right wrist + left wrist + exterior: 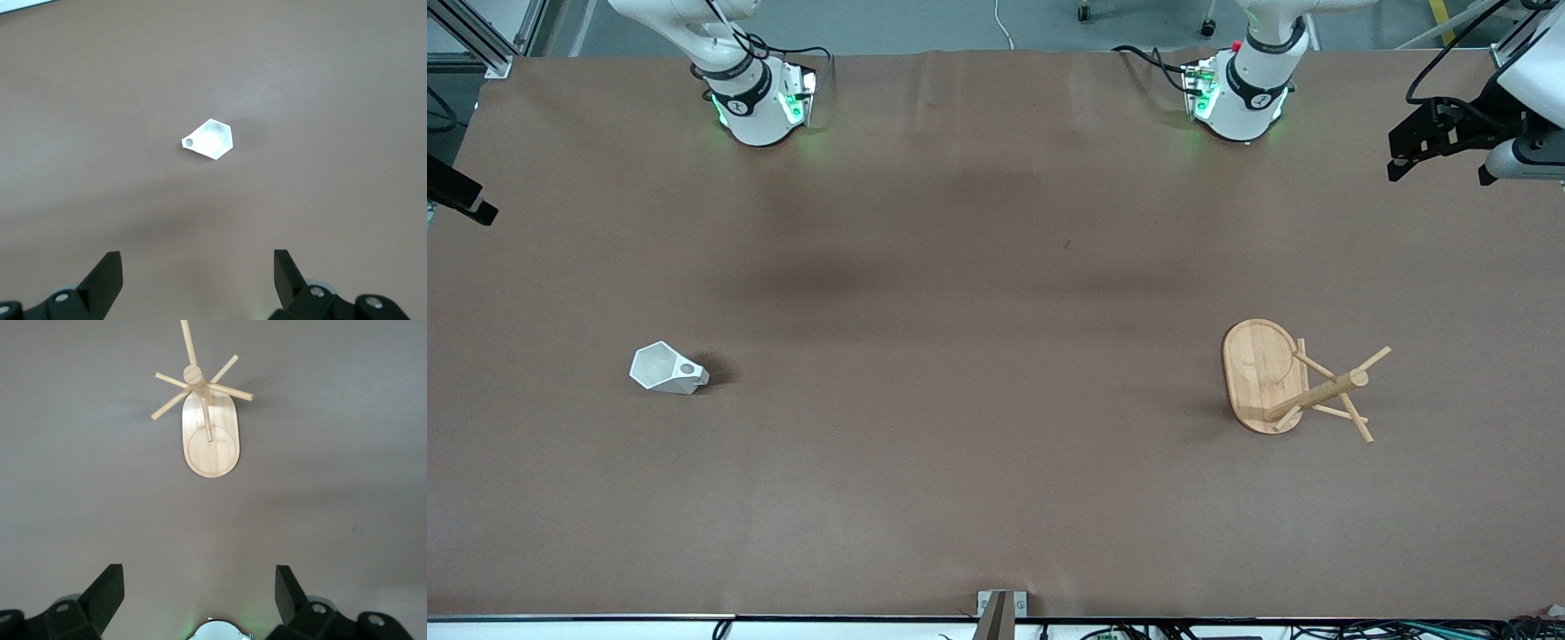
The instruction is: Hang cup on rack
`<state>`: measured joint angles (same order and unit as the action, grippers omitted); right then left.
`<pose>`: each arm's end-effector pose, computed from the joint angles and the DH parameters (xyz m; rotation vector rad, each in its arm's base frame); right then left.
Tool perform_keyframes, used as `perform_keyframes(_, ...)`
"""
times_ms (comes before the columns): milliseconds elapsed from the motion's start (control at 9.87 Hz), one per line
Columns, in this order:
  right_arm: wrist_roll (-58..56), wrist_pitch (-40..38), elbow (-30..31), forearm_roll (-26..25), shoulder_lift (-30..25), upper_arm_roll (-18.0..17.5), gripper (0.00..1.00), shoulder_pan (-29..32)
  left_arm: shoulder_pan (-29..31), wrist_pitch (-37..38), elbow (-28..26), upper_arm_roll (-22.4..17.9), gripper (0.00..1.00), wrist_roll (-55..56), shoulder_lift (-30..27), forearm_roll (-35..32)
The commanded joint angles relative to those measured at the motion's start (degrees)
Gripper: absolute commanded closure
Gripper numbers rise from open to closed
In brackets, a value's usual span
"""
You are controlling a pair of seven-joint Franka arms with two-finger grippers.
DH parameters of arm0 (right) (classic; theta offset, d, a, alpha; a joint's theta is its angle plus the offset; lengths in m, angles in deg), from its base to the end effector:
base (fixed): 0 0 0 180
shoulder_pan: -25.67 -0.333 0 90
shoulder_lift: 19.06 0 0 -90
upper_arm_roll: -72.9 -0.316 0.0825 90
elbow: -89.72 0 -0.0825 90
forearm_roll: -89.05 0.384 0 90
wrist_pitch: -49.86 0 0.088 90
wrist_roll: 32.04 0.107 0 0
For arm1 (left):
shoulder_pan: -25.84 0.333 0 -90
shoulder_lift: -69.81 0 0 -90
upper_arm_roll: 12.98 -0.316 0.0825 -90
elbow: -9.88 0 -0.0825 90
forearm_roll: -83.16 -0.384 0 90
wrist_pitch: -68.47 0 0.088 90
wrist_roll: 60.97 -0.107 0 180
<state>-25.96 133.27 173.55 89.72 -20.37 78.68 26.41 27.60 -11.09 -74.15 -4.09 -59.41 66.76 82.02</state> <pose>0.5315 -0.0602 0.6769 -3.1090 0.3410 -0.0242 0.5134 -0.0646 0.6852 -3.1083 0.1455 0.0361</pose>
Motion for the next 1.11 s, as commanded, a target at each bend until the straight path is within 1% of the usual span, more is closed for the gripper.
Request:
perform_keyframes(0, -0.5, -0.6, -0.4, -0.8, -0.1, 0.2, 0.00, -0.2, 0.2, 0.8, -0.3, 0.3, 0.00, 0.6, 1.3, -0.7)
perform_keyframes(507, -0.7, -0.4, 1.3, -0.8, 0.1, 0.3, 0.00, 0.0, 0.5, 0.9, -0.2, 0.0, 0.00, 0.3, 1.5, -0.1)
perform_keyframes(608, -1.0, 0.3, 1.8, -0.8, 2.0, 0.3, 0.00, 0.2, 0.5, 0.9, -0.2, -0.1, 0.00, 0.0, 1.8, 0.0)
perform_keyframes(709, -1.5, 3.6, 2.6, -0.8, 4.6, 0.3, 0.00, 0.5, 0.6, 0.8, -0.3, -0.3, 0.00, -0.3, 1.8, 0.3)
perform_keyframes(811, -4.0, 8.6, 5.0, -0.8, 7.3, 0.4, 0.00, 0.6, 0.5, 0.3, -0.3, -0.3, 0.00, -0.5, 1.9, -0.4)
perform_keyframes(912, -6.4, 13.1, 7.5, -0.7, 9.1, 0.4, 0.00, 1.5, 0.4, -1.0, -0.6, -0.3, 0.00, 0.0, 1.9, 0.0)
perform_keyframes(1014, -8.3, 18.7, 11.5, -0.4, 9.9, 0.4, 0.00, 2.5, 0.5, -1.2, -0.6, -0.3, 0.00, 0.0, 1.9, 0.1)
